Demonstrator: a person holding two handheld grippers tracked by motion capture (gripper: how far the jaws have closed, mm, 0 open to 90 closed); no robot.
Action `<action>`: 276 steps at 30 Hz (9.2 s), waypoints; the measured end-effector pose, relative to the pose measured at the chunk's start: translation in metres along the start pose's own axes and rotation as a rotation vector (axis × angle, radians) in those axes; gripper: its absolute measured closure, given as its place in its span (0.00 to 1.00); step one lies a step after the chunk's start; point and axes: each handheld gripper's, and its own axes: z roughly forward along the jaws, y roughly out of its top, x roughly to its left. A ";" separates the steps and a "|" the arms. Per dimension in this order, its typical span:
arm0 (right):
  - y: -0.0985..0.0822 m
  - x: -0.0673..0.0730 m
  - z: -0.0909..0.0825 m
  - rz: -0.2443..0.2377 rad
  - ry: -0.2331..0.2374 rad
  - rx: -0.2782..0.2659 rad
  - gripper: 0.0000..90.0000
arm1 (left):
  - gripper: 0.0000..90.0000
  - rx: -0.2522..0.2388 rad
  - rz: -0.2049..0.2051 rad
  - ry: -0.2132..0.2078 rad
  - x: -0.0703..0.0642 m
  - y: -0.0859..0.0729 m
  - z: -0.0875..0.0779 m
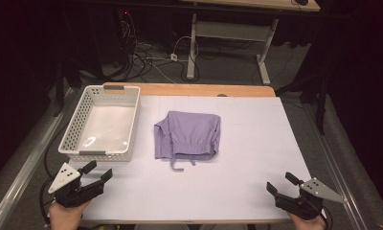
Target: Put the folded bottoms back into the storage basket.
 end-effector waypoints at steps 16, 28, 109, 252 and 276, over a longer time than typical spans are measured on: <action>-0.001 -0.001 0.002 0.010 0.005 0.013 0.21 | 0.34 0.016 0.035 0.004 -0.005 0.001 0.003; 0.000 0.000 0.002 0.006 -0.001 0.012 0.21 | 0.34 0.004 0.074 -0.013 -0.011 0.004 0.004; 0.001 0.003 0.005 -0.018 0.053 0.016 0.21 | 0.33 -0.021 0.198 -0.201 -0.092 0.044 0.089; 0.000 0.001 0.005 -0.015 0.077 0.010 0.20 | 0.89 0.551 0.109 -0.128 -0.073 0.158 0.262; 0.000 0.001 0.005 -0.013 0.085 0.008 0.20 | 0.89 0.372 0.180 -0.249 -0.103 0.229 0.201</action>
